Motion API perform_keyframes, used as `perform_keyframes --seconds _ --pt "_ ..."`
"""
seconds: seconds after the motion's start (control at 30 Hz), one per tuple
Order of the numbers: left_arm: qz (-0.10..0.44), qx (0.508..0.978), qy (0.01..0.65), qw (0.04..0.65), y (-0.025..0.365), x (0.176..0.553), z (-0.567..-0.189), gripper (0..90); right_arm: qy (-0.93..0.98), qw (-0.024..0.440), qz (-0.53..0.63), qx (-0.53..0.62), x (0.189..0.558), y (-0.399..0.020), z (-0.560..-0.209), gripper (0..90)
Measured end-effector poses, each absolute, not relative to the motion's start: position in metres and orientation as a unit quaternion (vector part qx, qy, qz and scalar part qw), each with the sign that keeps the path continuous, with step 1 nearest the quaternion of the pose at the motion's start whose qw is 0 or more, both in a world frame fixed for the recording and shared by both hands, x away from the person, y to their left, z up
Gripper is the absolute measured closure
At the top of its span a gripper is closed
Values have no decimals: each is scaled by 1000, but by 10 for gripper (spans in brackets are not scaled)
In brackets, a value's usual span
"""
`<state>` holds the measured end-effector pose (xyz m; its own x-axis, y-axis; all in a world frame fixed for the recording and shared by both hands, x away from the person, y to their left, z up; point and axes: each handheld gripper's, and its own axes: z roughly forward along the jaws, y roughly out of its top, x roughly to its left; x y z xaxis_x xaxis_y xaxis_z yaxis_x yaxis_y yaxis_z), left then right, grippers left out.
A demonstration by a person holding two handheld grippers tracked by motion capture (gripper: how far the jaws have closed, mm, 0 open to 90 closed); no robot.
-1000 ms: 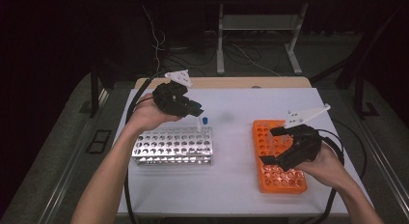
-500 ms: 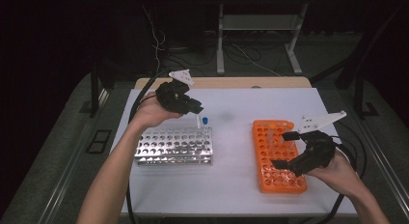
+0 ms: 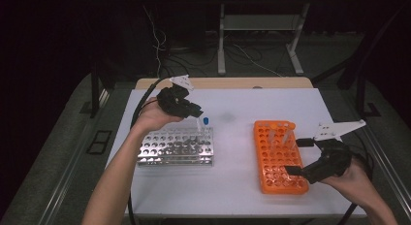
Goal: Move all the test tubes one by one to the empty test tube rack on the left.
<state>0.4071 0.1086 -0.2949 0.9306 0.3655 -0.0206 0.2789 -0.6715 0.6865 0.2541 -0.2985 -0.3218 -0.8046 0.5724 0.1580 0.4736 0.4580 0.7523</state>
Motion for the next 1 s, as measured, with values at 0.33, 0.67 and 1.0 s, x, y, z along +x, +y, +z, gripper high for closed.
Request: perform_keyframes --seconds 0.33,0.67,1.0 --pt "53 913 179 363 107 408 -307 746 845 61 418 329 248 -317 -331 2" --pt "35 914 178 362 107 412 -320 743 839 58 418 343 250 -325 -341 3" --pt "23 913 180 366 108 412 -328 737 836 54 415 355 257 -328 -353 3"
